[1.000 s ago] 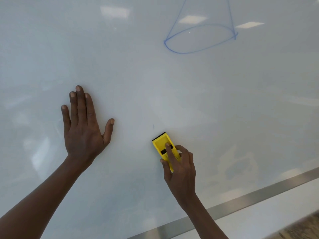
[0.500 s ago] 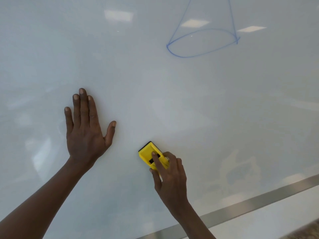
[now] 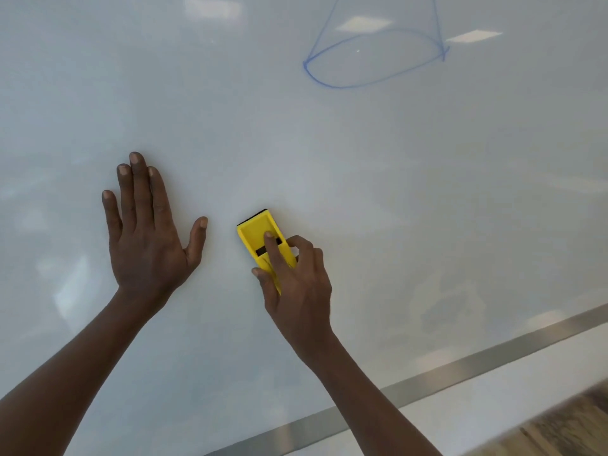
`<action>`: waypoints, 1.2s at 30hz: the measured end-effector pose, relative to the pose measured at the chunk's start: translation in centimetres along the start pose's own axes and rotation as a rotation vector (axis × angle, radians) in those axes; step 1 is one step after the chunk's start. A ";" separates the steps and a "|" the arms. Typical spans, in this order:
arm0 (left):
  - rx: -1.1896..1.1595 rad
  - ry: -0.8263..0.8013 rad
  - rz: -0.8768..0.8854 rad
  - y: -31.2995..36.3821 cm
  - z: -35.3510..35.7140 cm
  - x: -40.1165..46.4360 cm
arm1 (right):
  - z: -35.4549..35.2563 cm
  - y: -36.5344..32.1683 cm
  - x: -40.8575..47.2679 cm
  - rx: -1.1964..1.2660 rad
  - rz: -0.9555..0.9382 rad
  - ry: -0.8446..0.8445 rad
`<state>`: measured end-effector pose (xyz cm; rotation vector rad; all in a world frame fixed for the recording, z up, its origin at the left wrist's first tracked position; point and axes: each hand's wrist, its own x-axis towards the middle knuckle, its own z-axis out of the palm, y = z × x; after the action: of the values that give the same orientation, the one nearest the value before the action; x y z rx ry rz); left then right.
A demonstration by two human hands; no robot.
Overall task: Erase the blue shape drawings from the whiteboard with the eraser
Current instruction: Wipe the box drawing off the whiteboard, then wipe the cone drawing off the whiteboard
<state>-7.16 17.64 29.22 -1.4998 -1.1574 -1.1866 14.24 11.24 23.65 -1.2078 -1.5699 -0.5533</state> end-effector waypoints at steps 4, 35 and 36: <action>-0.007 -0.008 -0.001 0.0 0.0 0.1 | 0.9 1.1 -4.4 -0.018 -0.001 -0.083; -0.047 -0.046 -0.014 4.3 -0.3 6.5 | -3.6 5.5 6.2 -0.045 0.119 0.319; -0.045 -0.040 -0.010 4.6 -0.2 7.3 | -3.9 5.4 7.3 -0.034 0.102 0.338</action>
<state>-1.87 17.60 36.03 -1.5597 -1.1726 -1.2013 21.11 13.25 30.50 -1.1454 -1.2114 -0.6807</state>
